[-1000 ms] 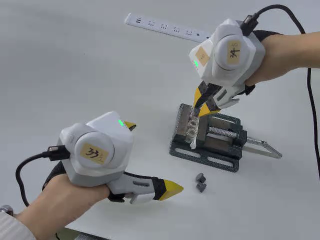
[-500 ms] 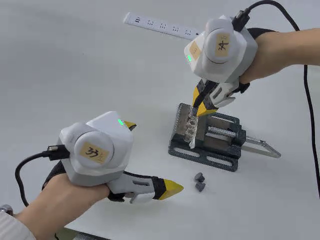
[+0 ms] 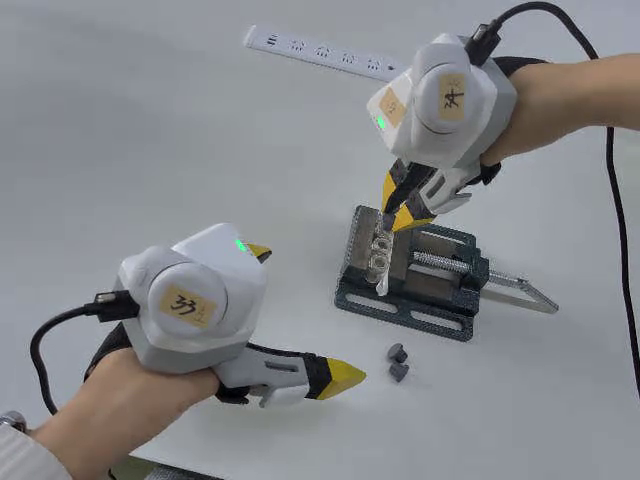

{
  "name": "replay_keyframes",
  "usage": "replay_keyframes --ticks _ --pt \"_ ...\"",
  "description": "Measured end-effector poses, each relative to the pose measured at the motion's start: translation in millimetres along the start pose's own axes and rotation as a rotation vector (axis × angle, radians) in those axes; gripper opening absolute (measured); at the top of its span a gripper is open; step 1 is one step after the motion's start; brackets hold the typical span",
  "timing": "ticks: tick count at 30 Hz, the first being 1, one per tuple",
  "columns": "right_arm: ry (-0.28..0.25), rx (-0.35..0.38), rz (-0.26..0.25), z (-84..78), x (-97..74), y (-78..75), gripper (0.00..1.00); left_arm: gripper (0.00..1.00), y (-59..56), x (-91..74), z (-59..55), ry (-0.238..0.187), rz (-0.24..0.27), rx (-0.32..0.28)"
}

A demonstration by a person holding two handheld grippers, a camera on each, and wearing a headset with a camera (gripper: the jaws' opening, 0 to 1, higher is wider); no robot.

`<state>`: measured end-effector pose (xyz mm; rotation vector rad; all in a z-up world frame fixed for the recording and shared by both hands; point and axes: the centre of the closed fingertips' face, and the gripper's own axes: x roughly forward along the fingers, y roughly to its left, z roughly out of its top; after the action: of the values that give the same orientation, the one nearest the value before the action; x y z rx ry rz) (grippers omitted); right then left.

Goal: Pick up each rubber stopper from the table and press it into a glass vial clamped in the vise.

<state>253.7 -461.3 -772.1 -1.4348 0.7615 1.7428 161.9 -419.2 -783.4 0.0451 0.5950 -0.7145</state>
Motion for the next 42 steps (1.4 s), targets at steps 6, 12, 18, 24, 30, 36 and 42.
replay_keyframes --ticks 6,12,18,24,30,36,42 --pt "0.004 -0.013 -0.001 0.6 -0.4 1.6 0.07 0.96 0.6 0.0 -0.4 0.000 -0.001 -0.002" --pt "0.000 -0.014 -0.001 -0.2 -0.4 1.5 0.08 0.95 1.4 -0.2 -2.1 0.002 -0.002 -0.007" --pt "-0.001 -0.012 -0.019 -0.5 -2.9 1.6 0.12 0.95 2.3 0.8 -3.5 0.002 -0.003 -0.008" --pt "-0.030 0.017 -0.020 -2.3 -10.0 -2.5 0.13 0.95 2.0 1.5 -1.9 -0.001 -0.005 -0.007" --pt "-0.065 0.070 0.000 -1.5 -13.2 -1.5 0.07 0.96 2.5 1.6 1.0 -0.009 -0.002 -0.003" --pt "-0.084 0.094 0.013 2.3 -11.4 1.0 0.04 0.96 5.3 0.2 4.1 -0.016 0.003 -0.001" --pt "-0.081 0.099 0.015 4.2 -9.2 -0.2 0.00 0.96 6.2 -0.9 3.5 -0.012 0.006 -0.002"
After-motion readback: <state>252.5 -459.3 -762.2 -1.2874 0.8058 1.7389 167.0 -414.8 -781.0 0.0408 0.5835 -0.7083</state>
